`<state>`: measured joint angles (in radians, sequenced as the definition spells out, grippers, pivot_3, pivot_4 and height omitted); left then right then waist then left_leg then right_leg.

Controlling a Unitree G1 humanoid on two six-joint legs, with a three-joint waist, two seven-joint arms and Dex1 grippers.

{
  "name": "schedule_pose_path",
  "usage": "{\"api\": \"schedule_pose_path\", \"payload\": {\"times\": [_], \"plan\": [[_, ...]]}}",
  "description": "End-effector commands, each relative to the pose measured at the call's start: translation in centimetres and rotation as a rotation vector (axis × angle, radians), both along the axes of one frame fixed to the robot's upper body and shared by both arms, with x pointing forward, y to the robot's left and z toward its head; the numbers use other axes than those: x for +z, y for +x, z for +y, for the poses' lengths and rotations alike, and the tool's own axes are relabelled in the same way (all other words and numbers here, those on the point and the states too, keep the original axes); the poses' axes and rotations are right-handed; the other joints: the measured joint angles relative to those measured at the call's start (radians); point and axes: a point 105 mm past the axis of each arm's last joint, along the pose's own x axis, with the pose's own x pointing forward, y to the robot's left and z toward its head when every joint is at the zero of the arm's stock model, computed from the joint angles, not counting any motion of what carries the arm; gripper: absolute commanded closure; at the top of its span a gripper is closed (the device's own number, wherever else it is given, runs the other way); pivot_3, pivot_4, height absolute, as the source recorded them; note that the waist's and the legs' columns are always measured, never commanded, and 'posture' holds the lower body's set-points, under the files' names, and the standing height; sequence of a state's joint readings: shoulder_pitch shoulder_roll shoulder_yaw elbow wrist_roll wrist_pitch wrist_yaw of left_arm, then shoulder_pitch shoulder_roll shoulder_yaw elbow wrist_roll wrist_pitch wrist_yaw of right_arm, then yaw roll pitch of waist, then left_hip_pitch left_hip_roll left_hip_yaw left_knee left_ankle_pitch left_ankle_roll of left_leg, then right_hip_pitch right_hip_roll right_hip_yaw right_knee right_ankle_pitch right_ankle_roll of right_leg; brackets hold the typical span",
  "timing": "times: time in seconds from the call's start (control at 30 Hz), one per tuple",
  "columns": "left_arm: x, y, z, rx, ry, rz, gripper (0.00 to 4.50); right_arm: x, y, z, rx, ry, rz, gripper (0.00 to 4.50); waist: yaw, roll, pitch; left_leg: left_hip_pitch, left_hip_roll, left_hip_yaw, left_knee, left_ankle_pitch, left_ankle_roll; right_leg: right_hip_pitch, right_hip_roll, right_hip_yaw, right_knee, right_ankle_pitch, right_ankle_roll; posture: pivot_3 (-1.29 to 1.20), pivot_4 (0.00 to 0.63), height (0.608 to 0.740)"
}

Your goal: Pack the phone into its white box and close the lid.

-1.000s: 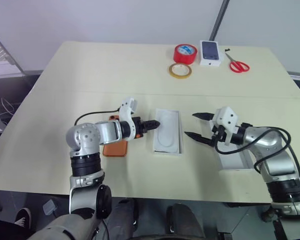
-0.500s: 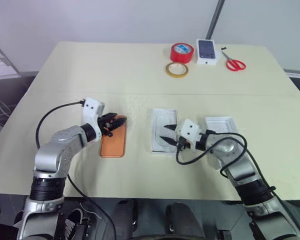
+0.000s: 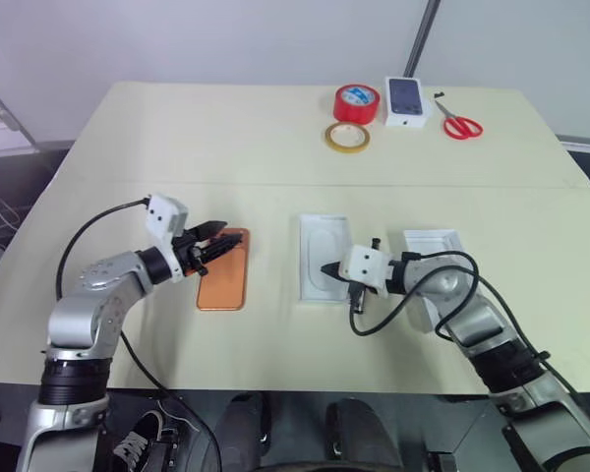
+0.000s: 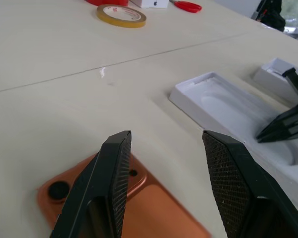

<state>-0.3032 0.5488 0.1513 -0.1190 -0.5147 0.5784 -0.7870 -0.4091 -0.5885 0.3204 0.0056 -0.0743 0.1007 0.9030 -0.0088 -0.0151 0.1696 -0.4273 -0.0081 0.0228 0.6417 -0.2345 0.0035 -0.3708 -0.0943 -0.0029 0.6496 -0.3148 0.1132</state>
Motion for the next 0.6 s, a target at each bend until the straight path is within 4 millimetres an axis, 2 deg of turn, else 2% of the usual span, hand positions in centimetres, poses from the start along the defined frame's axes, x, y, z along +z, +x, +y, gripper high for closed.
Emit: {"api": "schedule_pose_path", "payload": {"times": [0.03, 0.13, 0.23, 0.33, 0.4, 0.5, 0.6], "plan": [[0.8, -0.1, 0.6, 0.005, -0.003, -0.034, 2.07, 0.1, -0.3, -1.0, 0.003, -0.026, 0.027, 4.44, 0.001, 0.000, 0.000, 0.000, 0.000, 0.000, 0.000, 0.000, 0.000, 0.000, 0.000, 0.000, 0.000, 0.000, 0.000, 0.00, 0.150, 0.728], [0.2, 0.2, 0.8, 0.022, -0.024, 0.043, 2.07, 1.0, -0.3, 0.0, 0.014, 0.052, 0.009, 4.44, -0.002, 0.000, 0.000, 0.000, 0.000, 0.000, 0.000, 0.000, 0.000, 0.000, 0.000, 0.000, 0.000, 0.000, 0.000, 0.00, 0.150, 0.728], [-0.4, 0.4, 2.0, 0.067, -0.066, 0.174, 2.07, 2.8, 0.2, 1.5, -0.010, 0.184, 0.000, 4.44, -0.006, 0.000, 0.000, 0.000, 0.000, 0.000, 0.000, 0.000, 0.000, 0.000, 0.000, 0.000, 0.001, 0.000, 0.000, 0.00, 0.150, 0.728], [0.4, 0.3, 3.3, 0.095, -0.155, 0.252, 2.07, 4.8, 1.3, 2.1, -0.057, 0.268, -0.048, 4.44, -0.010, 0.000, 0.001, -0.001, 0.001, 0.000, 0.000, 0.000, 0.000, -0.002, 0.001, 0.000, 0.002, 0.000, 0.000, 0.00, 0.150, 0.728], [0.7, 0.4, 5.0, 0.149, -0.171, 0.289, 2.07, 6.0, 1.7, 2.9, -0.056, 0.322, -0.049, 4.44, -0.009, 0.000, 0.001, -0.001, 0.001, 0.000, 0.000, 0.000, 0.000, -0.002, 0.001, 0.000, 0.002, 0.000, 0.000, 0.00, 0.150, 0.728], [0.4, 0.2, 6.3, 0.201, -0.181, 0.347, 2.07, 6.6, 1.6, 4.2, -0.032, 0.335, -0.045, 4.44, -0.008, 0.000, 0.001, -0.001, 0.001, 0.000, 0.000, 0.000, 0.000, -0.002, 0.002, 0.000, 0.002, 0.000, 0.000, 0.00, 0.150, 0.728], [0.1, -0.4, 6.6, 0.212, -0.233, 0.453, 2.07, 6.3, 1.4, 7.2, 0.032, 0.311, -0.021, 4.44, -0.008, 0.000, 0.001, -0.001, 0.000, 0.000, 0.000, 0.000, 0.000, -0.002, 0.002, 0.000, 0.002, 0.000, 0.000, 0.00, 0.150, 0.728]]}}
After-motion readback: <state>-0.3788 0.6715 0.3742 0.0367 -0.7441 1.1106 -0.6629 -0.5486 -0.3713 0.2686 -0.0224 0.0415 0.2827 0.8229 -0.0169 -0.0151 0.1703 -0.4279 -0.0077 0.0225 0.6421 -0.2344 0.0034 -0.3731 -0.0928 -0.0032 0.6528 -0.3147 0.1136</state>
